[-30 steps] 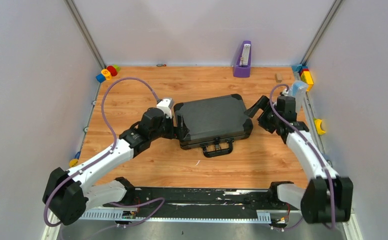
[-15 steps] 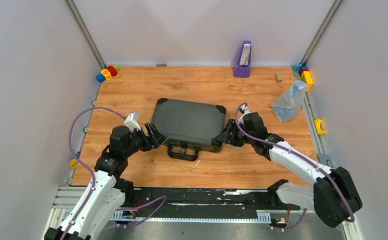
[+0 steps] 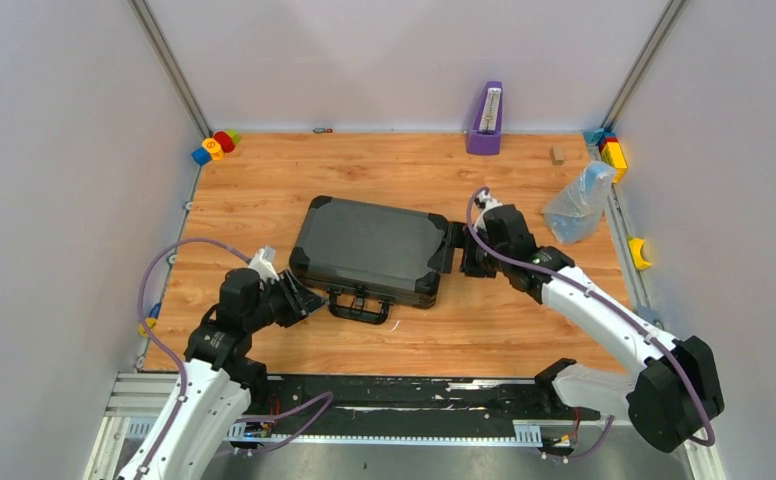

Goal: Pack up texas hold em set

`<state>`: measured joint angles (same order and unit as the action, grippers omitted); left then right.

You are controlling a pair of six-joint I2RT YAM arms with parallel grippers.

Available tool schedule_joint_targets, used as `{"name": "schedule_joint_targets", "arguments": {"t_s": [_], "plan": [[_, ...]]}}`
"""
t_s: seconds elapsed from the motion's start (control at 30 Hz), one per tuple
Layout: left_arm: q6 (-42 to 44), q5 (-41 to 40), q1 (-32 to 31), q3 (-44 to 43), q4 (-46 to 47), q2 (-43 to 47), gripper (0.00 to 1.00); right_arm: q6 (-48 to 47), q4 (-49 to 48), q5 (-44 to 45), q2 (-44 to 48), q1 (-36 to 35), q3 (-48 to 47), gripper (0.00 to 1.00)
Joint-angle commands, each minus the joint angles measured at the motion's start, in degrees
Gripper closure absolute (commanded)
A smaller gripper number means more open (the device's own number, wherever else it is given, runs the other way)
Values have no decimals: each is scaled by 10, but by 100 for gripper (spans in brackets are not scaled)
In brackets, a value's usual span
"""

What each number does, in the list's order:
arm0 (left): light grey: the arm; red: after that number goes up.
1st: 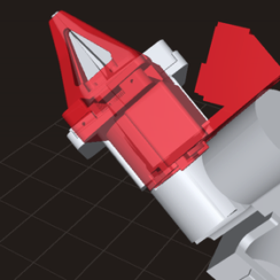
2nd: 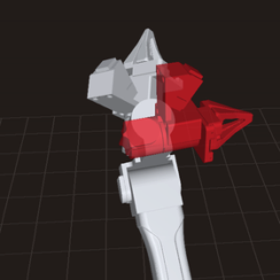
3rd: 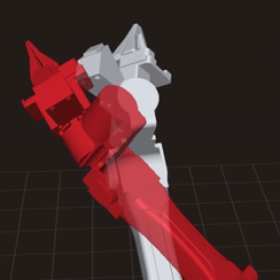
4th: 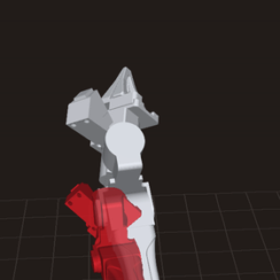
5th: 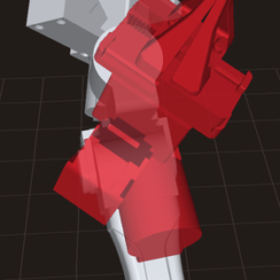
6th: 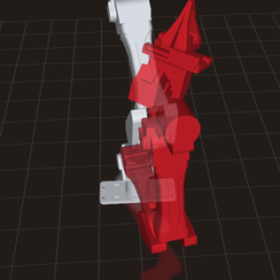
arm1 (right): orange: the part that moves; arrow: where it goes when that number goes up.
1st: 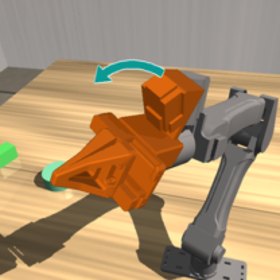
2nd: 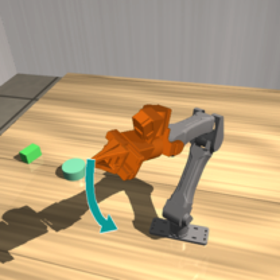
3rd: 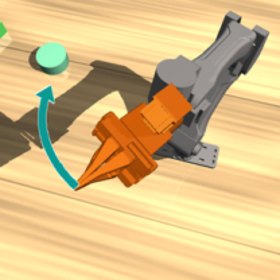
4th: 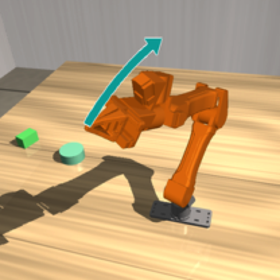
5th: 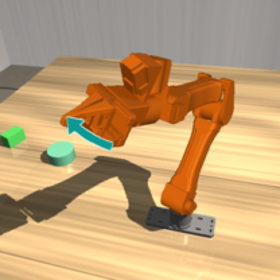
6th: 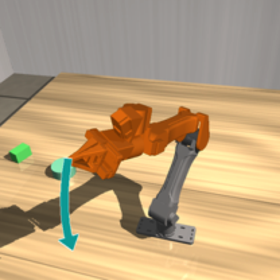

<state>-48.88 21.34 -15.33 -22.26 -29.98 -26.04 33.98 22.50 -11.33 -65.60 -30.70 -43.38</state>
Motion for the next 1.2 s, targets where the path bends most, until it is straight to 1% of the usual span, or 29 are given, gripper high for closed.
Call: {"name": "schedule_joint_targets", "arguments": {"t_s": [0.0,0.13,0.23,0.27,0.3,0.33,0.37,0.4,0.43,0.47,0.5,0.53,0.57,0.6,0.63,0.67,0.73,0.77,0.87,0.93,1.0,1.07,1.13,1.17], "plan": [[-42,-20,-19,46,9,0,63,-72,4,80,-26,-3,-108,1],[-60,-41,-27,81,91,-27,69,-126,2,48,-130,0,-212,0],[-71,-50,-25,104,200,-78,75,-147,2,31,-216,4,-283,0],[-74,-38,-21,117,247,-117,78,-153,0,27,-247,4,-303,0],[-72,-30,-6,123,270,-142,84,-161,0,11,-280,4,-325,0],[-66,-11,3,124,316,-194,86,-169,2,-12,-316,4,-349,0],[-59,-2,17,122,335,-220,89,-175,6,-35,-348,4,-370,0],[-47,8,21,120,364,-269,91,-177,19,-59,-381,3,-392,0],[-43,11,22,114,380,-291,93,-176,30,-81,-407,3,-408,0],[-36,17,23,112,414,-332,94,-175,32,-100,-423,3,-412,0],[-28,20,23,106,429,-350,94,-174,29,-122,-433,3,-405,0],[-23,27,23,101,455,-387,94,-173,22,-144,-436,4,-386,0],[-1,38,23,89,469,-403,94,-171,14,-163,-433,6,-366,1],[11,71,23,83,505,-435,93,-170,6,-179,-425,7,-342,2],[35,86,23,70,517,-450,91,-165,-4,-196,-415,9,-316,3],[44,104,22,61,523,-476,91,-159,-16,-212,-398,13,-284,4],[77,110,21,34,507,-507,90,-146,-39,-227,-362,19,-225,6],[93,109,21,19,503,-515,90,-142,-44,-221,-344,19,-200,7],[103,110,14,-3,507,-546,90,-134,-44,-189,-294,19,-139,10],[108,103,6,-21,493,-552,90,-128,-43,-154,-262,20,-111,10],[114,83,-3,-29,465,-537,90,-124,-39,-130,-236,20,-95,10],[114,50,-6,-20,428,-499,90,-119,-38,-136,-227,20,-88,11],[113,15,-7,-12,380,-448,90,-108,-41,-152,-223,20,-81,12],[112,-14,-7,-11,335,-407,90,-104,-46,-158,-223,20,-75,13]]}}
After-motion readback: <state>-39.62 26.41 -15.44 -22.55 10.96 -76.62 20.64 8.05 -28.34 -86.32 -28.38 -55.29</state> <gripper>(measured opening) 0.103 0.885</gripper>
